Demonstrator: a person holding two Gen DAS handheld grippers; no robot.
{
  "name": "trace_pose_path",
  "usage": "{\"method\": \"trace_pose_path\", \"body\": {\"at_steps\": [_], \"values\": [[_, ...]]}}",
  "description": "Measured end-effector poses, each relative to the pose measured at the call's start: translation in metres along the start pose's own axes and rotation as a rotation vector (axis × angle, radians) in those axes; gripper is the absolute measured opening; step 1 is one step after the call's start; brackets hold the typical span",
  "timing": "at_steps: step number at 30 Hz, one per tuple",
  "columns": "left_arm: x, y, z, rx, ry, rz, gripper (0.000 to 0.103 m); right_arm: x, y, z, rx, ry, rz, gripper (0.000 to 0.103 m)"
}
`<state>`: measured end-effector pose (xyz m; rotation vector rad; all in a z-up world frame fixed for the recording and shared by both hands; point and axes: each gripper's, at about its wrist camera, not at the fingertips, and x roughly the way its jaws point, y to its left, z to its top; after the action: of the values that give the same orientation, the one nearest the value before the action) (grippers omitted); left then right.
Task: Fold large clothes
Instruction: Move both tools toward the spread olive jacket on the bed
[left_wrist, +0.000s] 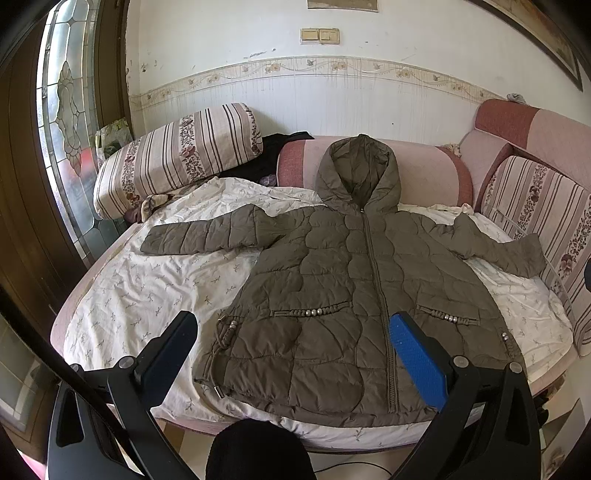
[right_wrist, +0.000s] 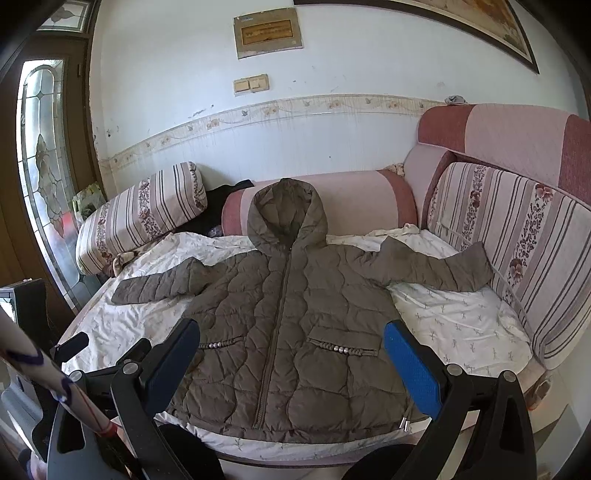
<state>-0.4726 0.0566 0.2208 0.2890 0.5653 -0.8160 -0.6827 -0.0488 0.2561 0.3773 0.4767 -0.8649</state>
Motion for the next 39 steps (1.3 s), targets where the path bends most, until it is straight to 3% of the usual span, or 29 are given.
{"method": "trace_pose_path", "body": {"at_steps": [18,26,31,39], "values": [[-0.002,0.003,-0.002,0.001,-0.005,0.000,0.103,0.001,0.001,-0.003,0.023,-0.001,0.004,0.102],[-0.005,0.004,-0.005,0.006,-0.009,0.005,0.103,0.004,-0.002,-0.001,0.102,0.023,0.007,0.102],[-0.006,0.016,0.003,-0.023,-0.023,0.034,0.103,0.014,-0.028,0.010,0.210,0.046,-0.012,0.102],[0.022,0.041,0.057,-0.109,-0.041,0.080,0.103,0.044,-0.112,0.022,0.354,0.054,-0.047,0.102]]}}
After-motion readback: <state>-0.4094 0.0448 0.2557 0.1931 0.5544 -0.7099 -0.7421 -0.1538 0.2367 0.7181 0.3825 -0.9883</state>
